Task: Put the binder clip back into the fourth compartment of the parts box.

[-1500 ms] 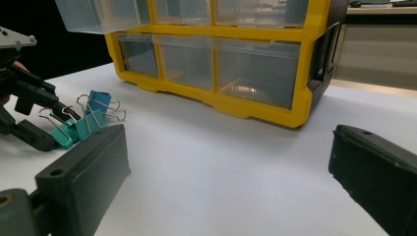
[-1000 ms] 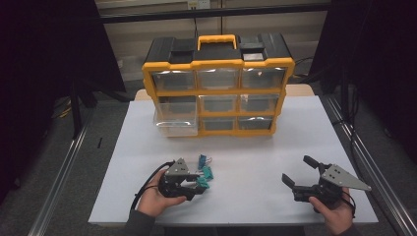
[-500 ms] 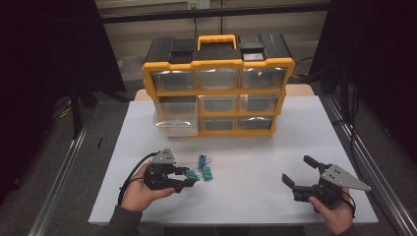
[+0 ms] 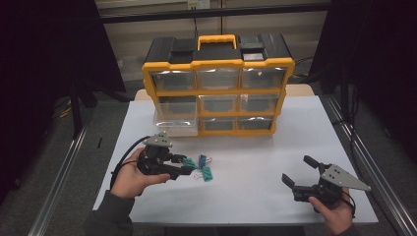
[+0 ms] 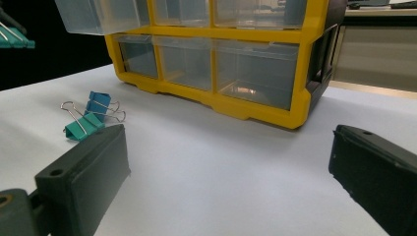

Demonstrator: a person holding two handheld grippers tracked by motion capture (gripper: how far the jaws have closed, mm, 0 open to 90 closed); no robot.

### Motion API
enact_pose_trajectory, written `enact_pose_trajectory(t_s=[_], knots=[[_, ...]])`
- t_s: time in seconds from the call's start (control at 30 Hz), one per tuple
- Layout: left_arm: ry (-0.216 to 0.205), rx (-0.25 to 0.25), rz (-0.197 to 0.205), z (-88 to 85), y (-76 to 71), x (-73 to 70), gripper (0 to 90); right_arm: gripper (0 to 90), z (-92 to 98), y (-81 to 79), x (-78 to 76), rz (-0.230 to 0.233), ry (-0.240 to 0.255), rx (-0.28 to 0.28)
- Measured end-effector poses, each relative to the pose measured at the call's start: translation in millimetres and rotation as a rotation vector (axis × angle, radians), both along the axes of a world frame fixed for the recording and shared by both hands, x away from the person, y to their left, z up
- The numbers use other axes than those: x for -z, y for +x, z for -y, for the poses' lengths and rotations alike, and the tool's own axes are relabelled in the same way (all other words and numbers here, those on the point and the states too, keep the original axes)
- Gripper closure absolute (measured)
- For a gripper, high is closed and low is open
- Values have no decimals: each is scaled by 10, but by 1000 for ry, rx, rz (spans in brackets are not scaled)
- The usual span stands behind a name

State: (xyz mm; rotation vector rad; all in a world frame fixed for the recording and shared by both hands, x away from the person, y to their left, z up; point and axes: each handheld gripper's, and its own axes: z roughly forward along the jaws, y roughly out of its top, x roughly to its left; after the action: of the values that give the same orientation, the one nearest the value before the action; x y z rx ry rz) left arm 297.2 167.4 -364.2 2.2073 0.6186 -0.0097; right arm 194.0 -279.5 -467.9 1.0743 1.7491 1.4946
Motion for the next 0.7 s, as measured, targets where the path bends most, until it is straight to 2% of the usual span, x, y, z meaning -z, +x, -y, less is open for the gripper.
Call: enact_pose_trajectory(t_s=[0.07,0.1,0.13,0.2,0.27,0.47,0.5,0.53,0.6,0.7], knots=[[3,0,-2,11,22,-63,500,12,1,-1,0,0,0,0],[31,7,5,18,34,-111,500,12,-1,1,1,2,2,2],[14,11,1,30,40,-121,500,12,-1,1,1,2,2,2],[36,20,2,52,55,-187,500,12,0,0,0,1,-1,0],[34,38,-5,65,72,-240,500,12,-1,2,3,2,1,0],[47,51,-28,102,123,-410,500,10,3,2,3,1,3,6],[44,55,-30,114,141,-475,500,10,4,3,3,3,2,6],[44,55,-30,114,141,-475,500,10,3,3,3,1,2,5],[74,67,-26,123,158,-549,500,10,3,3,4,1,2,5],[56,72,-38,145,172,-635,500,10,4,3,4,1,3,5]])
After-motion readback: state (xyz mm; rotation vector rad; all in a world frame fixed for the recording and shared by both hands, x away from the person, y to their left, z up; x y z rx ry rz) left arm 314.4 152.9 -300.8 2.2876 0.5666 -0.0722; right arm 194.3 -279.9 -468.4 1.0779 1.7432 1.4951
